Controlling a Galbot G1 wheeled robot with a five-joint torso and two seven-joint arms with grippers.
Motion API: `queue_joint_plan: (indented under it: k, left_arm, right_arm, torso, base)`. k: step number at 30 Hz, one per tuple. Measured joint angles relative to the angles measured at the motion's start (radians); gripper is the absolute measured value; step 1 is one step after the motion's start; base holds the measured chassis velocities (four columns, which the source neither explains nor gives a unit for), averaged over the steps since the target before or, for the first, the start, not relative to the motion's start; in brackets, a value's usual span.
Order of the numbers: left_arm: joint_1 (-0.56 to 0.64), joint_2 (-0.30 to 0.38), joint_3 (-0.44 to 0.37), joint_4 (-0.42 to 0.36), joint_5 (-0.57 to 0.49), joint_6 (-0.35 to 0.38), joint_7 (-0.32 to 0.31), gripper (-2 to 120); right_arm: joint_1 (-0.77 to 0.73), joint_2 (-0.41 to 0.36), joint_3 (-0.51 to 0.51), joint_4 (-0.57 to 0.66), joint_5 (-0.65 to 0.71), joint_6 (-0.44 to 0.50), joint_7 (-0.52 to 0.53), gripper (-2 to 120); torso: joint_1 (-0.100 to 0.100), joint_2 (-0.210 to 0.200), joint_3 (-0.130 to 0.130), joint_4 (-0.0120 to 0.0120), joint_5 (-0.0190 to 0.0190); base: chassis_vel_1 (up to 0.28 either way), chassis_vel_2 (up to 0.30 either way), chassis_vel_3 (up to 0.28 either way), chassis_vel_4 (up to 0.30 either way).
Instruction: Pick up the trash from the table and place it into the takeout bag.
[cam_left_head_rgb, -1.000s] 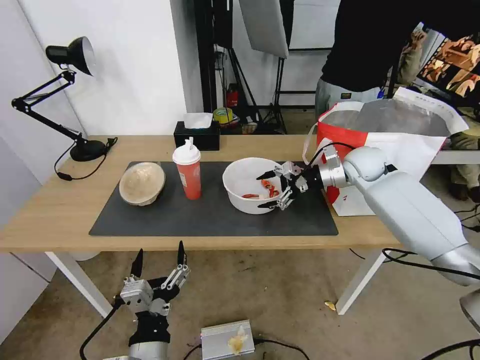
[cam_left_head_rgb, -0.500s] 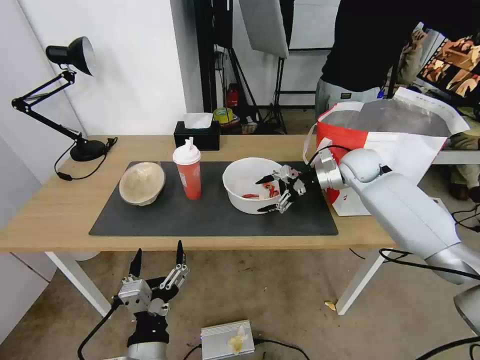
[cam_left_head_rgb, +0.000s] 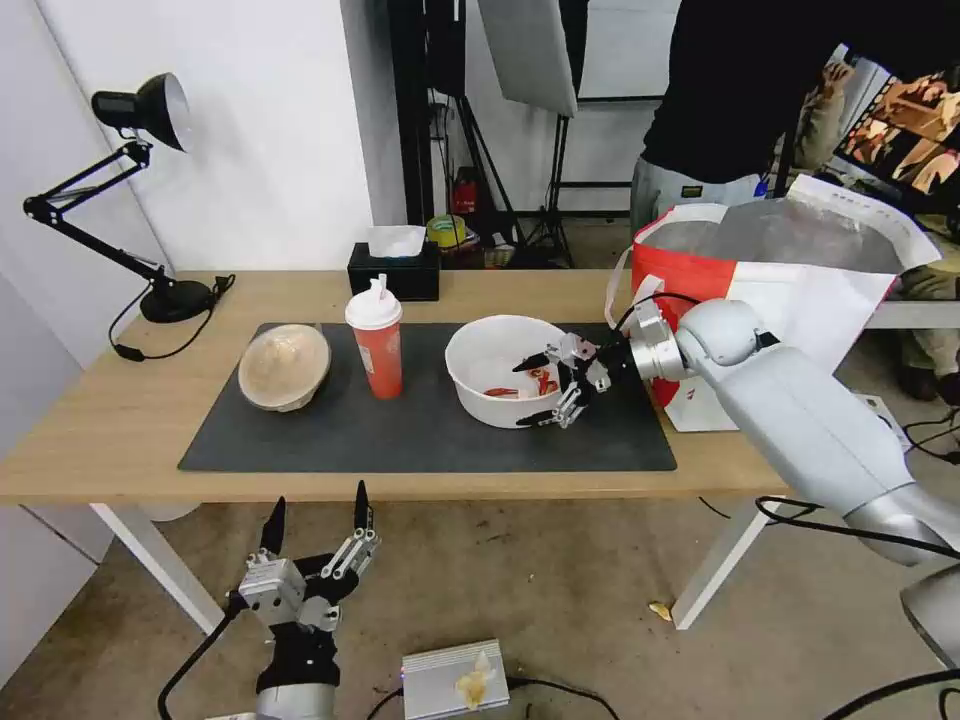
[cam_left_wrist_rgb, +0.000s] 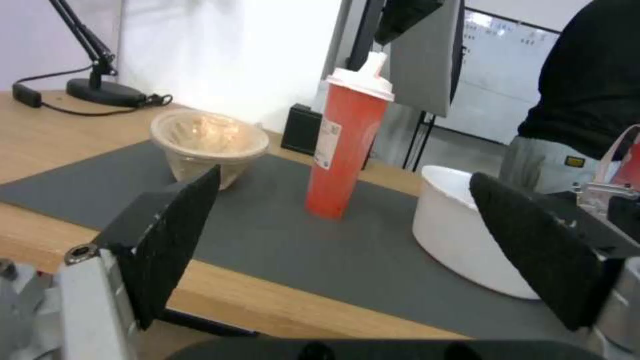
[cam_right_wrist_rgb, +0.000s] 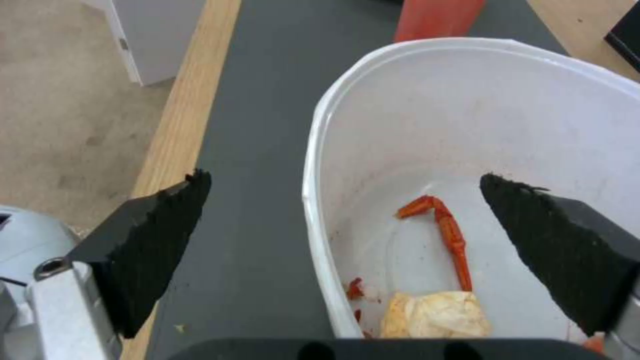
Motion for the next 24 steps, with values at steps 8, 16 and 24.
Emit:
queue_joint_plan:
  k: [8,16,24]
  left_arm:
    - [0.0,0.0,-0.002,0.0,-0.001,0.0,0.0,100]
    - [-0.001,0.0,-0.002,0.001,-0.002,-0.001,0.0,100]
    - [-0.001,0.0,-0.001,0.001,-0.002,-0.001,0.0,100]
  right_arm:
    - [0.007,0.021,-0.008,-0.024,-0.004,0.02,0.01,100]
    - [0.017,0.032,-0.014,-0.048,-0.014,0.022,-0.01,99]
    - [0.017,0.034,-0.014,-0.054,-0.023,0.022,-0.021,98]
  torso:
    - [0.0,0.0,0.0,0.0,0.0]
    - [0.0,0.0,0.0,0.0,0.0]
    - [0.0,0.0,0.0,0.0,0.0001]
  base:
    - [0.0,0.0,0.0,0.0]
    - [0.0,0.0,0.0,0.0]
    - [0.0,0.0,0.0,0.0]
